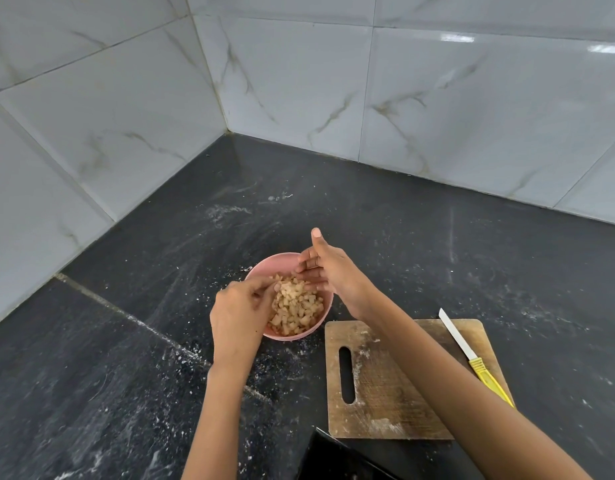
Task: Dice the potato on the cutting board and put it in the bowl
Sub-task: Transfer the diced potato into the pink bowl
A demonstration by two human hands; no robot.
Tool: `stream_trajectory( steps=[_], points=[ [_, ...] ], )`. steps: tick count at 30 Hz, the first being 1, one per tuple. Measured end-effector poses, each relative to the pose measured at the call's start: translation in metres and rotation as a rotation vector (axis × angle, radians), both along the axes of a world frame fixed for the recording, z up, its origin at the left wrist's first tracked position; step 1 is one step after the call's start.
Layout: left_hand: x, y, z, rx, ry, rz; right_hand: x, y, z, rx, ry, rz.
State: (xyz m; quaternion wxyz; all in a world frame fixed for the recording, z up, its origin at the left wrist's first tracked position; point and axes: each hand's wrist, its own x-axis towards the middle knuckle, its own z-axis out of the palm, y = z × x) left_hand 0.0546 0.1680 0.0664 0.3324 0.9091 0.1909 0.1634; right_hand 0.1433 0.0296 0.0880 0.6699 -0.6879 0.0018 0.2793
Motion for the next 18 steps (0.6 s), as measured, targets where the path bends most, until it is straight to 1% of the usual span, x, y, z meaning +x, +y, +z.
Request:
stream_trajectory(
  steps=[2, 5, 7, 10, 12, 15, 18],
  points=[
    [0.000, -0.002, 0.000, 0.027, -0.027, 0.012, 0.000, 0.000, 0.001, 0.080, 0.090, 0.021],
    [0.001, -0.005, 0.000, 0.094, -0.077, -0.023, 0.000, -0.001, -0.001, 0.252, 0.231, 0.026],
    [0.001, -0.004, -0.003, 0.169, -0.057, -0.037, 0.000, -0.001, -0.003, 0.329, 0.302, 0.012],
    [0.000, -0.005, -0.005, 0.204, -0.035, -0.114, 0.000, -0.001, -0.006, 0.343, 0.333, 0.014],
    [-0.001, -0.007, -0.002, 0.204, -0.044, -0.104, -0.001, -0.001, -0.007, 0.339, 0.334, 0.021],
    [-0.001, -0.008, -0.002, 0.201, -0.127, -0.070, -0.001, -0.001, -0.008, 0.384, 0.365, 0.022],
    [0.000, -0.011, -0.003, 0.273, -0.171, -0.156, -0.002, 0.000, -0.008, 0.423, 0.390, 0.029]
  ],
)
